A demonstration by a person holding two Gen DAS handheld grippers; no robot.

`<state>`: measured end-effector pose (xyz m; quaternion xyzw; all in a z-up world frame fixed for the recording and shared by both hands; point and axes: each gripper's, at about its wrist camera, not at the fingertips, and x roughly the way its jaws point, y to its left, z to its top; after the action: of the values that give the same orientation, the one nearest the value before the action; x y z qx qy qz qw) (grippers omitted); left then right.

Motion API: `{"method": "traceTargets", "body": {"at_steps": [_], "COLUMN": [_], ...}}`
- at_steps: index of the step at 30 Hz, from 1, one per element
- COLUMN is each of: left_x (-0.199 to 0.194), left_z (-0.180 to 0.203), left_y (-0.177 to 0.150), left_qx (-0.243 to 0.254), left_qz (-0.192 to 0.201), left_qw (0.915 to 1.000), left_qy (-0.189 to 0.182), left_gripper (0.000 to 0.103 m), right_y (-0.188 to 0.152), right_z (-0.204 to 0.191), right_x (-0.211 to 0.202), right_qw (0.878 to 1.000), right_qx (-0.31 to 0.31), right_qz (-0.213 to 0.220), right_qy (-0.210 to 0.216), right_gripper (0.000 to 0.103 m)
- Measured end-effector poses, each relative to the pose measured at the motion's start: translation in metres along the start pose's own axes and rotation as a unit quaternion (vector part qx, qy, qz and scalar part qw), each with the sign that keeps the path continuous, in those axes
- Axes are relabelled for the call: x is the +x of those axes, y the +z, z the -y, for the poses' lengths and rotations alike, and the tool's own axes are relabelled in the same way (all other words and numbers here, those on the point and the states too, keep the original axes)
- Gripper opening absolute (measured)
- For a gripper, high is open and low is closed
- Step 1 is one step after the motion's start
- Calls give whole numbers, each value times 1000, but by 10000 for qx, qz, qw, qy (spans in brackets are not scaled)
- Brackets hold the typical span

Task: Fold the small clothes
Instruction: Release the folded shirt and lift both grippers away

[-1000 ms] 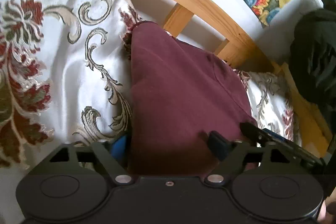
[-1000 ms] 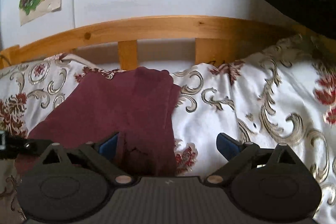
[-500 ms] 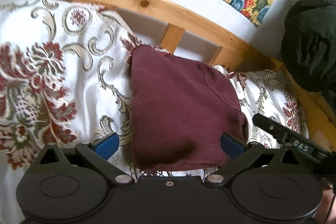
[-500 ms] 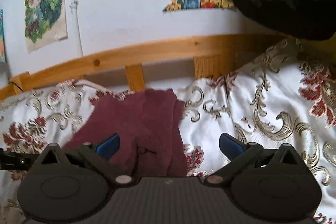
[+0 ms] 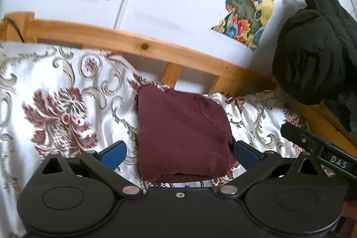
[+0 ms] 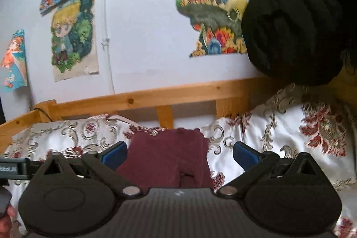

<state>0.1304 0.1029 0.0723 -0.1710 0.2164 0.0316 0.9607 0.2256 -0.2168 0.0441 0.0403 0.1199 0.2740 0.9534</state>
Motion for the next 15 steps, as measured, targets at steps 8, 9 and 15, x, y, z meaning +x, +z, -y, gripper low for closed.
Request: {"method": "traceTargets", "body": {"at_steps": [8, 9, 15], "left_x": [-51, -57, -86], "left_z": [4, 2, -9], "left_y": [-8, -12, -37], "left_qx": [234, 267, 356], "left_qz": [133, 126, 290], "left_qw": [9995, 9993, 9978], "left_qy": [184, 236, 485], "left_gripper": [102, 102, 102], "right_y": [1, -1, -18], "right_z": [-27, -30, -39], "right_x": [-48, -53, -77], "right_qw": [9998, 9998, 9994], "right_qx": [-171, -186, -336], "right_qz": [90, 94, 15], "right_qy": [67, 77, -28], "right_gripper": [103, 103, 103]}}
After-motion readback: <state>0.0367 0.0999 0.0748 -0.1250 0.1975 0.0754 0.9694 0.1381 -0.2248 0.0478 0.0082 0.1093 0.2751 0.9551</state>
